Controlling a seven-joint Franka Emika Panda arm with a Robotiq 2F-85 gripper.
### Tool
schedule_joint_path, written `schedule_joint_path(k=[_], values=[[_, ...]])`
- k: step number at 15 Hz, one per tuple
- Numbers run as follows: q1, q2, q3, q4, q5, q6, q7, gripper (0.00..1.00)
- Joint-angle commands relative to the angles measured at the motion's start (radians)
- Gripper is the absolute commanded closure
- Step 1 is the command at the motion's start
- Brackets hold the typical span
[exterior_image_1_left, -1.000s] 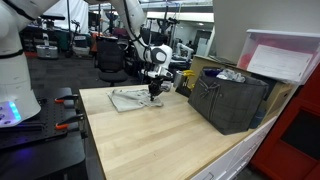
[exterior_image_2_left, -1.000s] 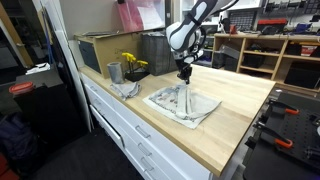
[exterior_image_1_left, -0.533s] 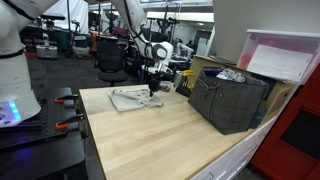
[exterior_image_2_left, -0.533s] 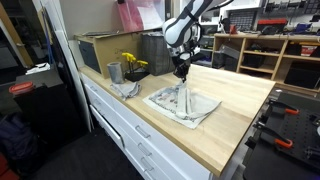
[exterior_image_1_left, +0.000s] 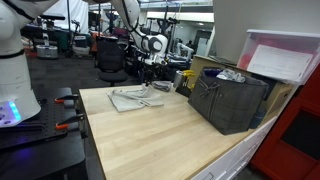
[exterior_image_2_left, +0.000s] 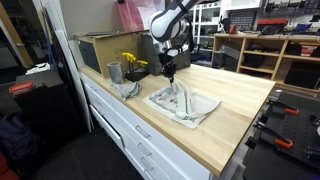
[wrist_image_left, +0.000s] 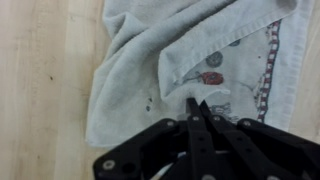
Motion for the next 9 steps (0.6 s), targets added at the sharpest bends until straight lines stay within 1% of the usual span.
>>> schedule_joint_path(k=[1,9], values=[[0.026,0.007,0.024,0.054,0.036,-0.080,0.006,1.00],[0.092,0.066,0.062,0.207,0.062,-0.216,0.010,1.00]])
